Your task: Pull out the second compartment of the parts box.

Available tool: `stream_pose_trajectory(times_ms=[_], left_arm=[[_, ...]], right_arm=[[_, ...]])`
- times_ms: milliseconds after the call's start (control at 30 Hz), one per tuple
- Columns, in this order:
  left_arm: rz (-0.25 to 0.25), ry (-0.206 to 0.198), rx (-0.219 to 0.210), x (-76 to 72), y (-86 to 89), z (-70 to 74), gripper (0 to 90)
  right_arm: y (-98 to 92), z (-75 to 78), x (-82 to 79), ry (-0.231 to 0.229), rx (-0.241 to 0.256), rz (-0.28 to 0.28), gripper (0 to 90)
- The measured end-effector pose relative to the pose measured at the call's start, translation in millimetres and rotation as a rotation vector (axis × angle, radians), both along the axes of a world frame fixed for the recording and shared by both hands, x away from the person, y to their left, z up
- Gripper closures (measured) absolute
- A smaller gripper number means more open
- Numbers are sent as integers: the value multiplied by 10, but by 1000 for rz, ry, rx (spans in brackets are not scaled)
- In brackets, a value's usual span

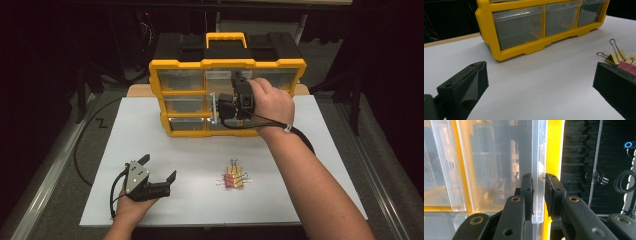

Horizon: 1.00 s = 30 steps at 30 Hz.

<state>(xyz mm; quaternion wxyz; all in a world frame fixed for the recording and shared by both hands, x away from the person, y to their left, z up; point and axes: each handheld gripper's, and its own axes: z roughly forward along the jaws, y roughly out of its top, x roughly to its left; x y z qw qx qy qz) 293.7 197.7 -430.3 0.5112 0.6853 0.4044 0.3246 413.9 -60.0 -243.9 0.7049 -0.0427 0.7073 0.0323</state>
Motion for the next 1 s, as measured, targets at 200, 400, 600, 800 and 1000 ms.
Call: stream_pose_trajectory(times_ms=[200,400,600,800,1000], left_arm=[[1,1,-2,0,-3,-1,7],[2,0,-2,6,-6,-3,7],[0,-2,-1,-1,-11,4,7],[1,1,2,2,-11,2,7],[4,1,-2,4,-10,0,7]], right_arm=[[14,2,-62,-1,-7,1,806],[-9,-2,-179,1,-2,7,806],[-36,-15,-309,-10,-6,20,806],[-55,-27,-419,-12,0,24,806],[-75,-34,-496,-14,3,28,805]])
